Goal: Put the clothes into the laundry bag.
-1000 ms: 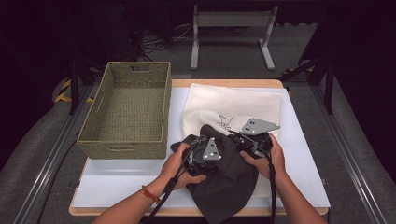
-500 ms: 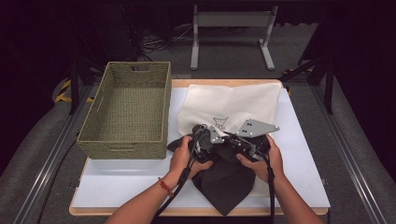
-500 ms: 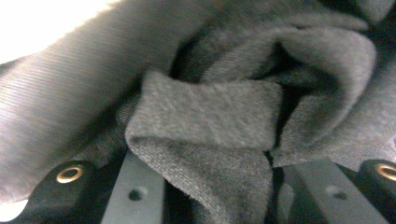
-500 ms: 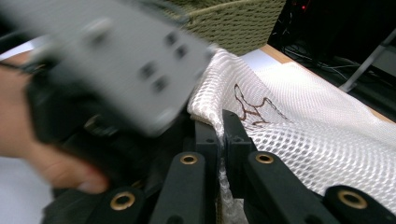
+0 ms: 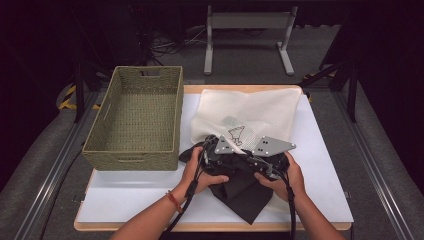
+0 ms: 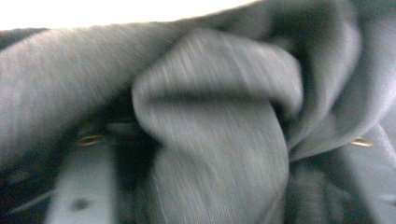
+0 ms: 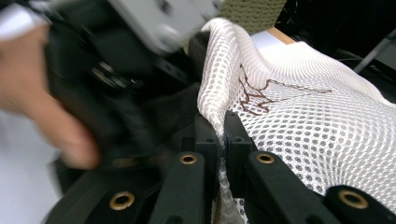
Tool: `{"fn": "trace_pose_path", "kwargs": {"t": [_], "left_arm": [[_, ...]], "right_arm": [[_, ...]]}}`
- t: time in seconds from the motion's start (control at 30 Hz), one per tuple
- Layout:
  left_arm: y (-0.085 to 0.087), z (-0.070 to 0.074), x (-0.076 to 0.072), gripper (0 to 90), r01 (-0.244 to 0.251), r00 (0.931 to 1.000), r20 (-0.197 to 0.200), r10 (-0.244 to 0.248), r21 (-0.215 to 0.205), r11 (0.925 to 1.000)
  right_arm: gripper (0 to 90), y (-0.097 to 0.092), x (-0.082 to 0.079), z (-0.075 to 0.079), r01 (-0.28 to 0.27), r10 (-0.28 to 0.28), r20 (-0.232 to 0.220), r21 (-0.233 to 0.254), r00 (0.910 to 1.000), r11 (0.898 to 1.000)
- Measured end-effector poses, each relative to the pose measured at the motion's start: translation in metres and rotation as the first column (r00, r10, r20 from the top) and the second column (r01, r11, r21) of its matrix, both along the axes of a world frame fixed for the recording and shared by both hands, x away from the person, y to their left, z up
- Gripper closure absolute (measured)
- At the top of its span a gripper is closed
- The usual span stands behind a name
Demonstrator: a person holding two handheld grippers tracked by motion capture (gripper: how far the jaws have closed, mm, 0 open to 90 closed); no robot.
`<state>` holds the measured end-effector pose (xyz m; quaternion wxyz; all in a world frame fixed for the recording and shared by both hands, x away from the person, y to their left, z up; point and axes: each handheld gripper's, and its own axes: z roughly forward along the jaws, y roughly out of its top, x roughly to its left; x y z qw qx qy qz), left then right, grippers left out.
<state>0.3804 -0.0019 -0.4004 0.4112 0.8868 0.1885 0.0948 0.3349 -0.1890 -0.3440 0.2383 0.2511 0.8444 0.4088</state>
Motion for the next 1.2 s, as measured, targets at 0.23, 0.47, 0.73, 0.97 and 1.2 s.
{"fn": "trace_pose_path", "kwargs": {"t": [0.23,0.47,0.73,0.97,1.2], "left_arm": [[0.043,0.020,-0.028,9.8,0.080,0.9960,0.042,-0.079,-0.020,0.9966],[0.057,-0.003,-0.030,9.4,0.058,0.9983,-0.006,-0.058,0.049,0.9971],[0.028,-0.030,-0.022,45.2,0.051,0.9982,0.028,-0.053,0.063,0.9967],[0.011,-0.021,-0.010,80.7,-0.011,0.9995,0.030,0.011,0.008,0.9999],[-0.001,-0.017,-0.002,81.9,-0.090,0.9954,0.026,0.092,-0.079,0.9928]], "right_arm": [[87.5,-0.007,-0.007,-0.004,-0.004,0.004,-0.002,-0.017,1.0000,1.000],[87.3,-0.009,-0.009,-0.009,-0.007,0.007,-0.002,-0.007,1.0000,1.000],[87.1,-0.010,-0.008,-0.012,-0.018,0.019,-0.025,0.021,0.9995,1.000],[87.1,-0.001,-0.006,-0.008,-0.043,0.045,-0.036,0.045,0.9983,0.998],[87.1,0.004,-0.009,-0.008,-0.065,0.068,-0.049,0.051,0.9965,0.997]]}}
